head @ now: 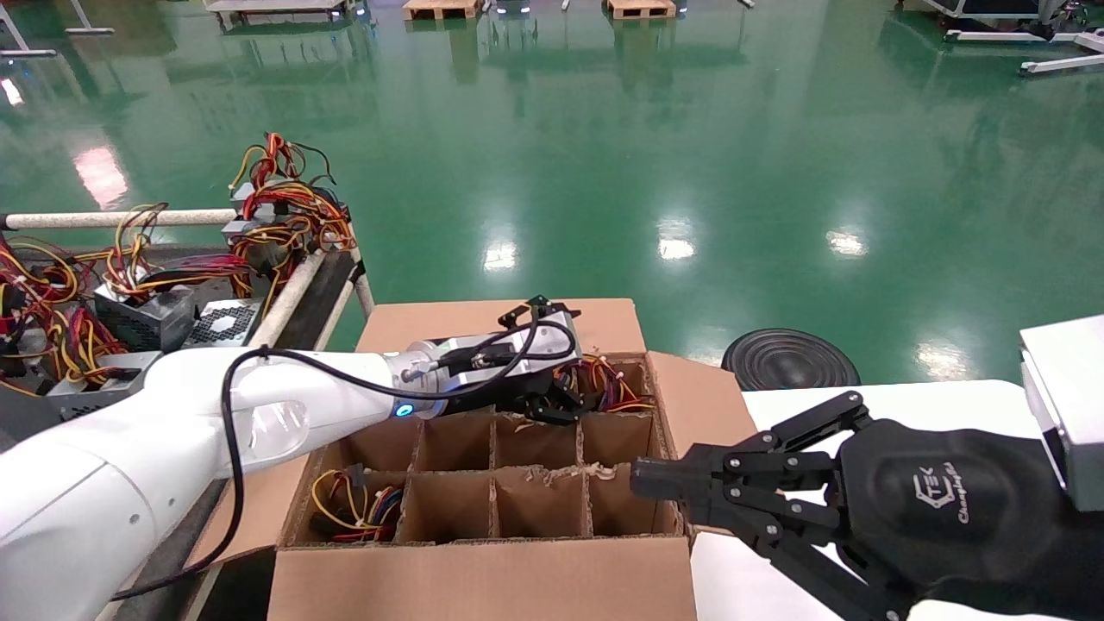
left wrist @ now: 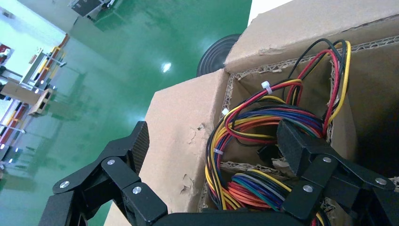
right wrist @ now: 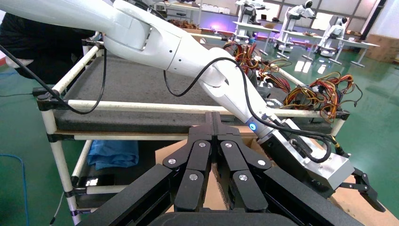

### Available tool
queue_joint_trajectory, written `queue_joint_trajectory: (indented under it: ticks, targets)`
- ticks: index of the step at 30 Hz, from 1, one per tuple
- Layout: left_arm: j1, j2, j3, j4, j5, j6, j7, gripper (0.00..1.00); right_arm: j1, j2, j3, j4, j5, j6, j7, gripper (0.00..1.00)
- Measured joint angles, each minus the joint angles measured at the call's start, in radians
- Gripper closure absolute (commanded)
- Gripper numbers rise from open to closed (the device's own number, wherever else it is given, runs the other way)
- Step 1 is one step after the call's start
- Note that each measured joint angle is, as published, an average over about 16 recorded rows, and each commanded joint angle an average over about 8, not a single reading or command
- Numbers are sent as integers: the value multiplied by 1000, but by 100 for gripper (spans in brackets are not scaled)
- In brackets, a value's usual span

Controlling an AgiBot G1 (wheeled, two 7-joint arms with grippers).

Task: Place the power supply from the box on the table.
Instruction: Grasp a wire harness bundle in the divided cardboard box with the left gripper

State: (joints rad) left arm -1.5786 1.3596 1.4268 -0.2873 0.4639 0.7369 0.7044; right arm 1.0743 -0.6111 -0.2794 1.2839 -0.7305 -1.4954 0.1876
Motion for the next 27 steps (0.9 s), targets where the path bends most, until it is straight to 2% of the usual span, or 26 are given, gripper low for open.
queue_joint_trajectory:
  ticks: [27]
  targets:
    - [-2, 25, -5, 61, -33, 49, 46, 100, 0, 0, 0, 0, 0, 0, 0, 100]
